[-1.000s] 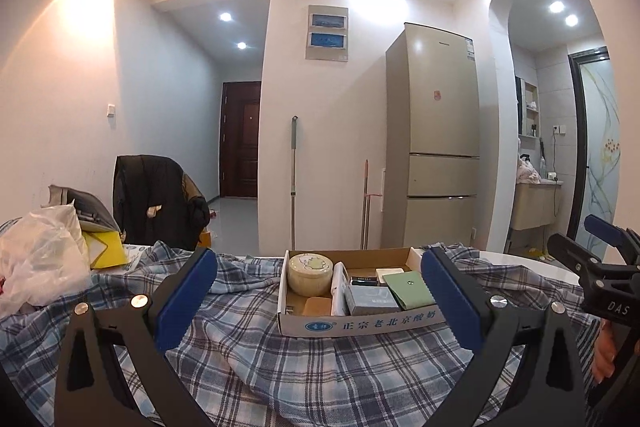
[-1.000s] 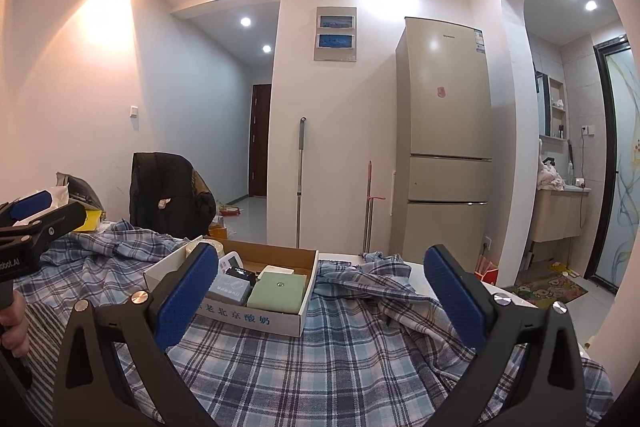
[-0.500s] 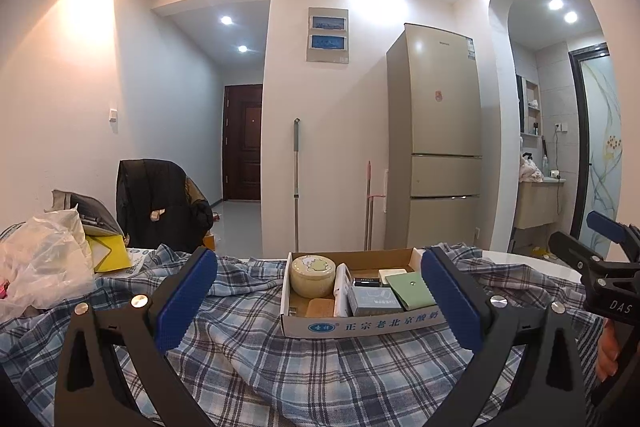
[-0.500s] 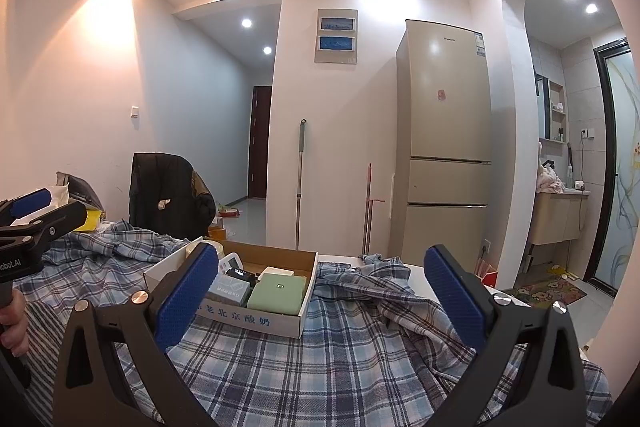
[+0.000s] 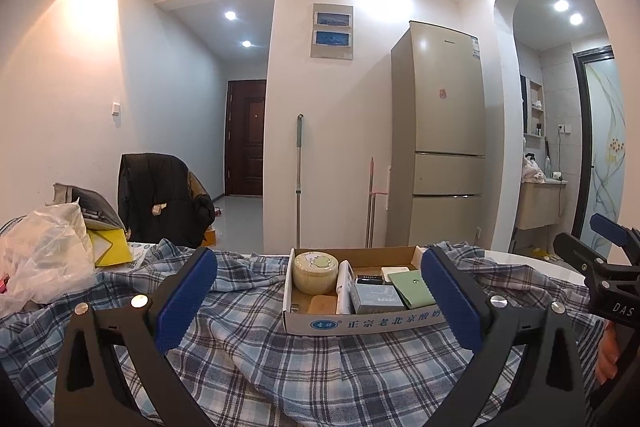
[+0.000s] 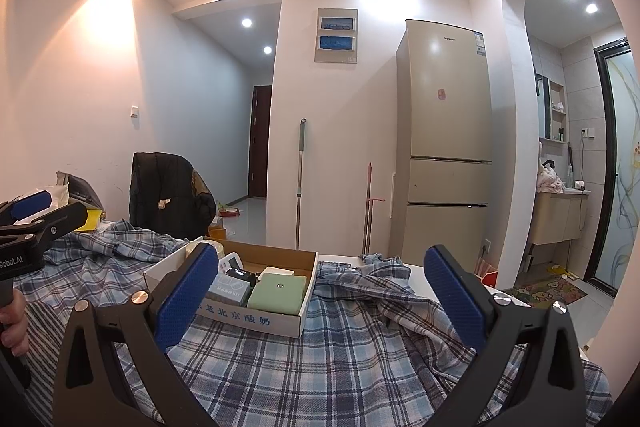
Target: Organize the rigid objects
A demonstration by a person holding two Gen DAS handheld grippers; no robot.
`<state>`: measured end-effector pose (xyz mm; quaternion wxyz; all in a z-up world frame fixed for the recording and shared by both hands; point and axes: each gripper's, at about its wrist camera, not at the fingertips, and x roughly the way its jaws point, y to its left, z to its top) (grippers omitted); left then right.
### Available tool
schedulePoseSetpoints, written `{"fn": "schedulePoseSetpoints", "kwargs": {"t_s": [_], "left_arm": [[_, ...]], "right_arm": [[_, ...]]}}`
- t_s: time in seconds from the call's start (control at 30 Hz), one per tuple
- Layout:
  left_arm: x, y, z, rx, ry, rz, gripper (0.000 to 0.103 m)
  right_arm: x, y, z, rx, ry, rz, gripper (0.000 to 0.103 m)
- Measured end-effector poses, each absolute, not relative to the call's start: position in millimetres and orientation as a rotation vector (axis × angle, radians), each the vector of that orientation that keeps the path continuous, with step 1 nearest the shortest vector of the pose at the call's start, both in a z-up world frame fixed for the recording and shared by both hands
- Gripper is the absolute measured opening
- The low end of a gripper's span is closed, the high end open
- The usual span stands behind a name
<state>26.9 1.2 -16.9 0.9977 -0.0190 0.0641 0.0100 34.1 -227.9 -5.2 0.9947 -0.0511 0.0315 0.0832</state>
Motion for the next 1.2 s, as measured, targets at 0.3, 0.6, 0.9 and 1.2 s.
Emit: {"fn": "schedulePoseSetpoints", "kwargs": {"t_s": [0.3, 0.6, 0.9, 1.2], "left_arm": [[28.2, 7.5, -15.6, -0.073, 0.151, 0.018, 0.103], [27.6, 8.0, -14.8, -0.06, 0.147, 0.016, 0.103], [24.0, 5.1, -14.4, -0.055, 0.128, 0.018, 0.103], [25.6, 3.4, -15.5, -0.053, 0.132, 0.017, 0.103]], "right_arm": [[33.6, -228.0, -5.4, -0.102, 0.062, 0.167, 0.103], [33.8, -228.4, -5.8, -0.098, 0.062, 0.166, 0.103], [33.7, -228.3, -5.7, -0.099, 0.063, 0.166, 0.103], [33.5, -228.6, -5.9, -0.098, 0.06, 0.165, 0.103]]}}
